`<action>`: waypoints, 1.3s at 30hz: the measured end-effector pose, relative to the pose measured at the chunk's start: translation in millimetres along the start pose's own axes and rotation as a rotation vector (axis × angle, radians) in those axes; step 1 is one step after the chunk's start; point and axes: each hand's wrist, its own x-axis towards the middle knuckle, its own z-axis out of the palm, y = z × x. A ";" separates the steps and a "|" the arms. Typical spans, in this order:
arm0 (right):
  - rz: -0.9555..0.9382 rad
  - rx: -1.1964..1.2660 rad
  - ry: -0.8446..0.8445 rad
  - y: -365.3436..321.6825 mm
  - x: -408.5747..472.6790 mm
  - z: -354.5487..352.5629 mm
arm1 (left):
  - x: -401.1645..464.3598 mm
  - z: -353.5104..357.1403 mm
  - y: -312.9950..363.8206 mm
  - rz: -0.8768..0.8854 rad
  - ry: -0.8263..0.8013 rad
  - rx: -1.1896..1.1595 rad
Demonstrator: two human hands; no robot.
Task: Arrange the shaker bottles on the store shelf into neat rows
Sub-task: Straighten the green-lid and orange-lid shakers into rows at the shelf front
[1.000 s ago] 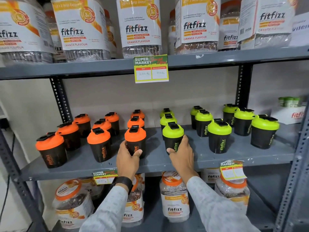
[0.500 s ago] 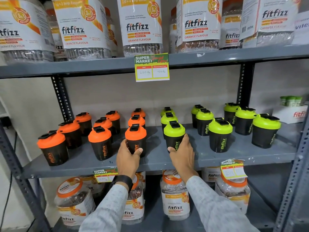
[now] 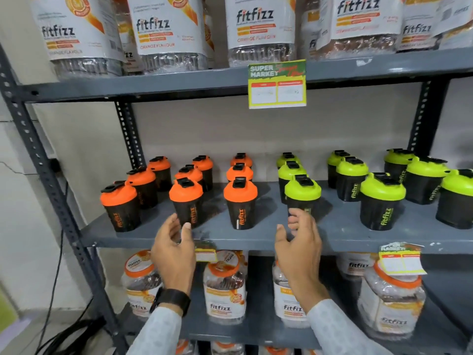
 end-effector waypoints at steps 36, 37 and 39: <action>0.326 -0.160 -0.222 -152.3 -59.0 225.0 | 167.6 -96.9 -87.6 -0.037 -0.207 0.097; 0.324 -0.169 -0.215 -152.4 -59.1 225.4 | 168.4 -96.6 -88.9 -0.034 -0.211 0.100; 0.319 -0.185 -0.219 -152.1 -59.1 226.3 | 170.0 -96.5 -91.5 -0.025 -0.214 0.109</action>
